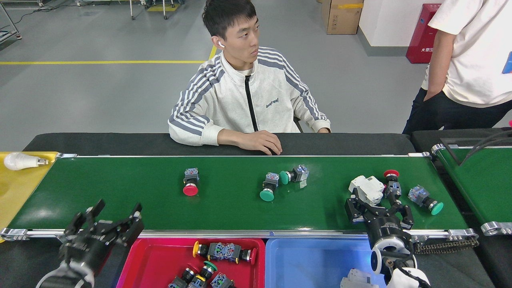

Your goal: Pick switch part from conveyor to tray

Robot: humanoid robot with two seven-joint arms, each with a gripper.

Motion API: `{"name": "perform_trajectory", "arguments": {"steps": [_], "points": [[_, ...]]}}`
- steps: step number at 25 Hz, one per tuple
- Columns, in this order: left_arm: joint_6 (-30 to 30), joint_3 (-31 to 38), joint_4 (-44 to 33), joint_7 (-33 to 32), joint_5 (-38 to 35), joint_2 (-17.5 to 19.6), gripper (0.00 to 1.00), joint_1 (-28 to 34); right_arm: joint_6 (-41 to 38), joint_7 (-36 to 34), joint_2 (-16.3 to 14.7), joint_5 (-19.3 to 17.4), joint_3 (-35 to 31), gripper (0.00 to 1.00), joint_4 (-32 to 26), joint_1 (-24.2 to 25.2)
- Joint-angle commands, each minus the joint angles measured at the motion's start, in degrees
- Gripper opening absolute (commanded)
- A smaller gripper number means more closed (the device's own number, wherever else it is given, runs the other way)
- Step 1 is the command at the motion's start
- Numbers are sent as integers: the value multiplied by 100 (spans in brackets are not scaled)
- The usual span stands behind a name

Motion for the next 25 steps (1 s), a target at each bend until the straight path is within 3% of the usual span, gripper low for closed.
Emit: {"name": "perform_trajectory", "arguments": {"steps": [1, 5, 11, 14, 19, 20, 22, 23, 24, 25], "points": [[188, -154, 365, 8, -22, -23, 100, -339, 19, 14, -42, -1, 87, 99, 67, -196], [284, -224, 911, 8, -31, -243, 100, -682, 28, 49, -16, -19, 263, 96, 534, -556], [302, -224, 1386, 8, -31, -313, 100, -928, -16, 41, -51, -19, 720, 38, 718, -715], [355, -207, 1931, 8, -31, -313, 100, -1183, -43, 49, -121, -63, 949, 18, 727, -688], [504, -189, 2642, 34, -31, -234, 97, -1526, -482, -47, -156, -256, 1045, 12, 340, -618], [627, -189, 2783, 52, -31, -234, 93, -1570, -834, -109, -165, -406, 1028, 12, 50, -486], [856, -180, 2924, 69, -22, -225, 71, -1587, -1581, -153, -332, -669, 1010, 12, -635, -20], [891, -172, 2941, 69, 13, -216, 46, -1587, -1984, -153, -472, -792, 1002, 12, -1021, 252], [882, -110, 2941, 78, 92, -225, 14, -1579, -2363, -162, -604, -915, 993, 12, -1374, 595], [873, 48, 2959, 78, 241, -234, 8, -1579, -2793, -162, -701, -1029, 993, 13, -1768, 1060]]}}
